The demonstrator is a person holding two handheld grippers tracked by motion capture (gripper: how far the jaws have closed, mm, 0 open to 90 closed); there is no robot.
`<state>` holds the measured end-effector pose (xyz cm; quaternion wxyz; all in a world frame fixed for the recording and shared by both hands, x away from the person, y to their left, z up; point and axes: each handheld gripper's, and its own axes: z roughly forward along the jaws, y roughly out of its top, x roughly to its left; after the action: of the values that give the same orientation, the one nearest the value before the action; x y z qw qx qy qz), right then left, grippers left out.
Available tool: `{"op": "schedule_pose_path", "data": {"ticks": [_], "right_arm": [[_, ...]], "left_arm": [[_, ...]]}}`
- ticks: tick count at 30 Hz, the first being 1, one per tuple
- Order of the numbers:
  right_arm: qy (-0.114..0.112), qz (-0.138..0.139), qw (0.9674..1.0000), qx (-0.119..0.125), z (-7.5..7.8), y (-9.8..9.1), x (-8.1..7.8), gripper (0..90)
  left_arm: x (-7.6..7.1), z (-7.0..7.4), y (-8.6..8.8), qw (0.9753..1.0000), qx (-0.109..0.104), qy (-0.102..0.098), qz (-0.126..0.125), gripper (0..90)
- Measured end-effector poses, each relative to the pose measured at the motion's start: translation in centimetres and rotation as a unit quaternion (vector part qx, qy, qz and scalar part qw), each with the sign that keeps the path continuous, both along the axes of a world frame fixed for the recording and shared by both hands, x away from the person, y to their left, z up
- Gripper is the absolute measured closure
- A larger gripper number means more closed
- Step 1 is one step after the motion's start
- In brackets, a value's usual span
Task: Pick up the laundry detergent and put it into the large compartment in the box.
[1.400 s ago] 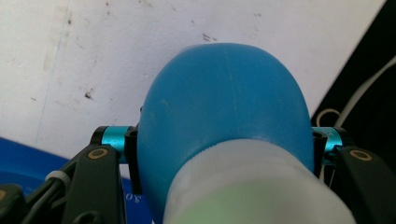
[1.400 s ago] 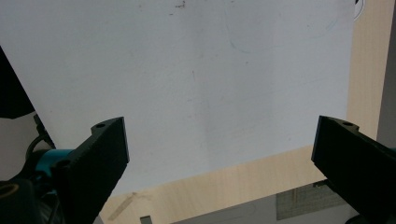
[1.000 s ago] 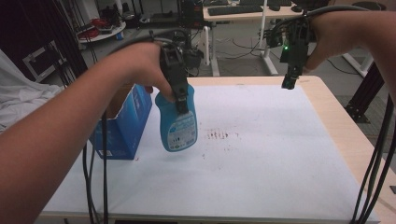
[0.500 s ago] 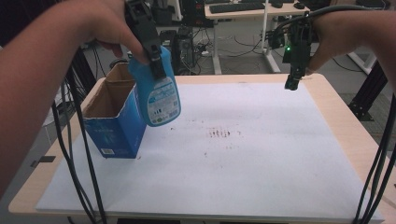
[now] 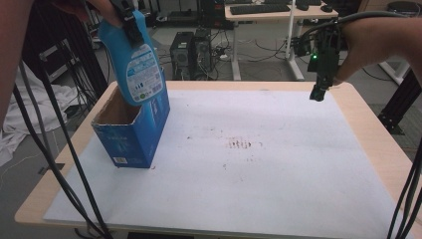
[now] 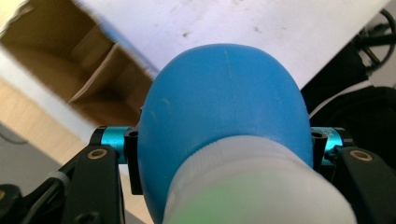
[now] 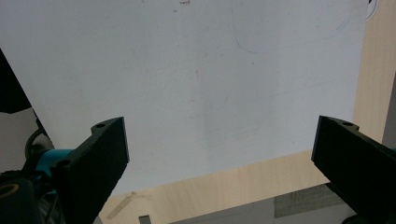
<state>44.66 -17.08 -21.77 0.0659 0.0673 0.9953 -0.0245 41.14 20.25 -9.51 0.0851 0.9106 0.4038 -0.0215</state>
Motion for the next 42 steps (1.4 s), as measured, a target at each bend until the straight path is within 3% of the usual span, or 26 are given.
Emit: {"op": "schedule_pose_path", "data": {"ticks": [3, 5, 8, 17, 23, 26, 29, 31, 42], "right_arm": [[0.001, -0.002, 1.0, 0.0, 0.0, 0.0, 0.0, 2.9], [0.002, -0.002, 1.0, 0.0, -0.1, 0.1, 0.1, 2.9], [0.004, -0.001, 1.0, -0.003, -0.1, 0.2, 0.2, 2.9], [0.003, -0.002, 1.0, -0.001, -0.2, 0.3, 0.2, 2.9], [0.003, -0.002, 1.0, -0.001, -0.2, 0.2, 0.3, 2.9], [0.002, -0.001, 1.0, 0.001, -0.2, 0.4, 0.3, 2.9], [0.002, 0.0, 1.0, 0.001, -0.2, 0.4, 0.3, 3.0], [0.004, -0.004, 1.0, 0.001, -0.2, 0.5, 0.2, 3.0], [0.002, -0.004, 1.0, -0.003, -0.3, 0.4, 0.2, 3.0]], "left_arm": [[0.3, 0.0, 1.6, 0.9996, 0.005, -0.002, 0.028, 38.9], [0.6, -0.5, 2.9, 0.9984, 0.02, -0.001, 0.053, 38.9], [1.0, -1.2, 3.9, 0.9969, 0.032, 0.002, 0.071, 38.9], [1.8, -3.2, 6.0, 0.9924, 0.036, 0.002, 0.117, 38.9], [2.2, -4.7, 6.1, 0.9916, 0.032, 0.01, 0.125, 38.9], [2.6, -6.4, 5.9, 0.9906, 0.028, 0.023, 0.132, 38.9], [2.7, -6.9, 5.8, 0.9907, 0.029, 0.025, 0.13, 38.9], [3.0, -8.3, 5.6, 0.9902, 0.032, 0.032, 0.132, 38.9], [3.7, -12.9, 5.6, 0.9915, 0.035, 0.028, 0.122, 38.9]]}}
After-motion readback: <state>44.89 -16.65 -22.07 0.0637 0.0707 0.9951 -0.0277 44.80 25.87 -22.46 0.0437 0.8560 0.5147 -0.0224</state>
